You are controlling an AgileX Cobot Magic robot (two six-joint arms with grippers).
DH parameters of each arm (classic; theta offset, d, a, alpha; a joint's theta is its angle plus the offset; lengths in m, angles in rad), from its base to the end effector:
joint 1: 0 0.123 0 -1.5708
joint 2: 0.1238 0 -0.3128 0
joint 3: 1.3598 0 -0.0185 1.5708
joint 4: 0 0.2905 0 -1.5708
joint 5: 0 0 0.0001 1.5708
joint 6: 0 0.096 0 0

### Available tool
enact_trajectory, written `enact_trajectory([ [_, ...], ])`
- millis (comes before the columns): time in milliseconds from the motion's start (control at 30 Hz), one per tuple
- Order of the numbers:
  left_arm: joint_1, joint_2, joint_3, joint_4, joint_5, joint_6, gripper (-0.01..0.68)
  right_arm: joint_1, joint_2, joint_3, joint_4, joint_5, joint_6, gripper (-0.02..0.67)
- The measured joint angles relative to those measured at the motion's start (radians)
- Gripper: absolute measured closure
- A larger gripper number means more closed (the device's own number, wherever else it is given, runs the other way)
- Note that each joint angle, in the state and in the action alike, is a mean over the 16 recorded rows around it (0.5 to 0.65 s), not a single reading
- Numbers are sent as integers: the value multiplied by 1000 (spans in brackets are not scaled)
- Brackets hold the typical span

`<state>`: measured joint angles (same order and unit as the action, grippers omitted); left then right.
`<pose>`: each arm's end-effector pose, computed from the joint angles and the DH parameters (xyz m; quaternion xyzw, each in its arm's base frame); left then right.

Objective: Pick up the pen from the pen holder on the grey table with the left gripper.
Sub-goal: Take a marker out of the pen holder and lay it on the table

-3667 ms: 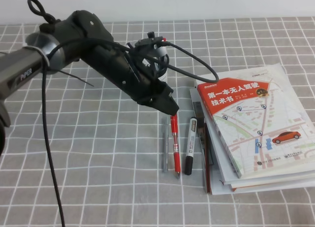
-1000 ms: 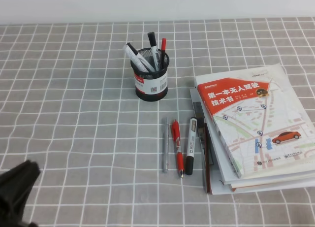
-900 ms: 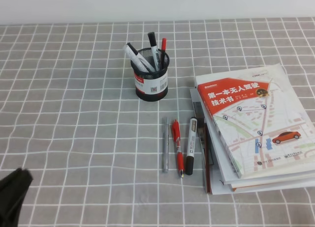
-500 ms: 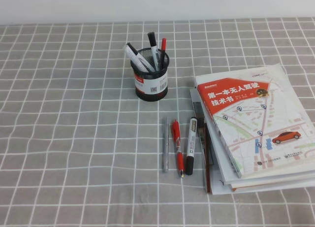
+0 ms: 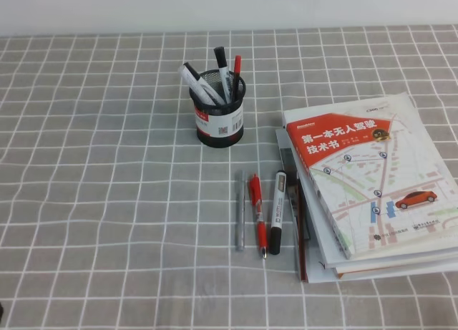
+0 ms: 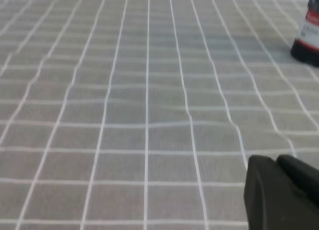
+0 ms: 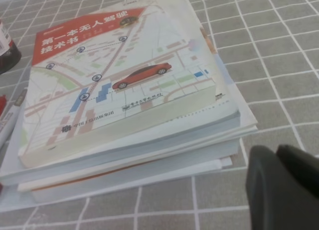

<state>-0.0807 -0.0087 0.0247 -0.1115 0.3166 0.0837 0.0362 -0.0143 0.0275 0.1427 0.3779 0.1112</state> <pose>0.0703 -0.0090 0.1748 0.0337 0.7870 -0.0453 0.6144 0.0687 0.0075 0.1686 0.0679 0.8020 0.1037 0.5844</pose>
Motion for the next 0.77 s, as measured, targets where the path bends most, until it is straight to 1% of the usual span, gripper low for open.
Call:
enact_trajectory([
  [267,0,-1,0,19,56,-2,673,0,0,0,0,0,0,650],
  [767,0,-3,0,37,61,-3,673,0,0,0,0,0,0,650],
])
